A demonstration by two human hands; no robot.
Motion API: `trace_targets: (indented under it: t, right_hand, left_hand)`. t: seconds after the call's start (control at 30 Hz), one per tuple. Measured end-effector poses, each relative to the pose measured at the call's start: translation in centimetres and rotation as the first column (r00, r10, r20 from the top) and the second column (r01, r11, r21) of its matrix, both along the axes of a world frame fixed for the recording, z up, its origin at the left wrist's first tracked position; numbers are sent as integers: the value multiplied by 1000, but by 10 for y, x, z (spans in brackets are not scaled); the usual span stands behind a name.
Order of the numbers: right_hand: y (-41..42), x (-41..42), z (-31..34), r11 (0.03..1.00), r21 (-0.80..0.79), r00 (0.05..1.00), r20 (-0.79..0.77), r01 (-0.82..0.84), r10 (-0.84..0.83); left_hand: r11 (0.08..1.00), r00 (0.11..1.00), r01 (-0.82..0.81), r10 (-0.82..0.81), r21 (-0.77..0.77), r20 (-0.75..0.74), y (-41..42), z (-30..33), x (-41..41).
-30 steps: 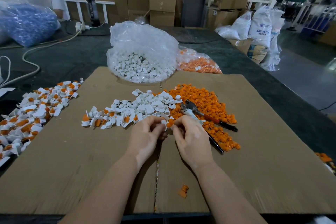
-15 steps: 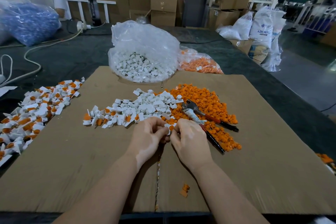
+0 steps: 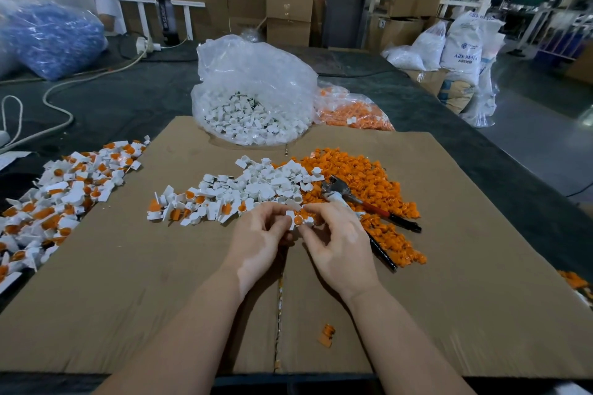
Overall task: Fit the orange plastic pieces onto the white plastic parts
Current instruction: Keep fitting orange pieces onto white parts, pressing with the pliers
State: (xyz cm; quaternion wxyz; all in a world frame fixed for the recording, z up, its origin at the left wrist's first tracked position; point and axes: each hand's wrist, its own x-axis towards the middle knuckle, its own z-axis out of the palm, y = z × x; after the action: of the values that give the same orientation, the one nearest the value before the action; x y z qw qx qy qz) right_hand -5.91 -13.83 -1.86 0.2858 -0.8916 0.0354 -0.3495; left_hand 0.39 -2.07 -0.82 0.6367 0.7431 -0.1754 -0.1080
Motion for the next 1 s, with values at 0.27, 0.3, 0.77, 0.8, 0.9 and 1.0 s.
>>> trace_targets:
  t: [0.27, 0.3, 0.77, 0.8, 0.9, 1.0]
  right_hand:
    - [0, 0, 5, 997, -11, 997, -36, -71, 70]
    - [0, -1, 5, 997, -10, 997, -33, -72, 72]
    - [1, 0, 6, 998, -32, 997, -46, -56, 54]
    - [0, 0, 6, 998, -27, 998, -42, -57, 56]
    - [0, 0, 6, 998, -30, 997, -40, -60, 59]
    - [0, 0, 5, 998, -23, 998, -36, -60, 60]
  left_hand:
    - [999, 999, 4, -6, 37, 39, 0, 1, -1]
    - [999, 999, 2, -3, 34, 36, 0, 1, -1]
    - [1000, 1000, 2, -3, 23, 10, 0, 1, -2]
    - [1000, 1000, 1, -1, 18, 2, 0, 1, -1]
    - [1000, 1000, 1, -1, 14, -9, -1, 1, -1]
    - [1000, 1000, -18, 18, 5, -3, -1, 0, -1]
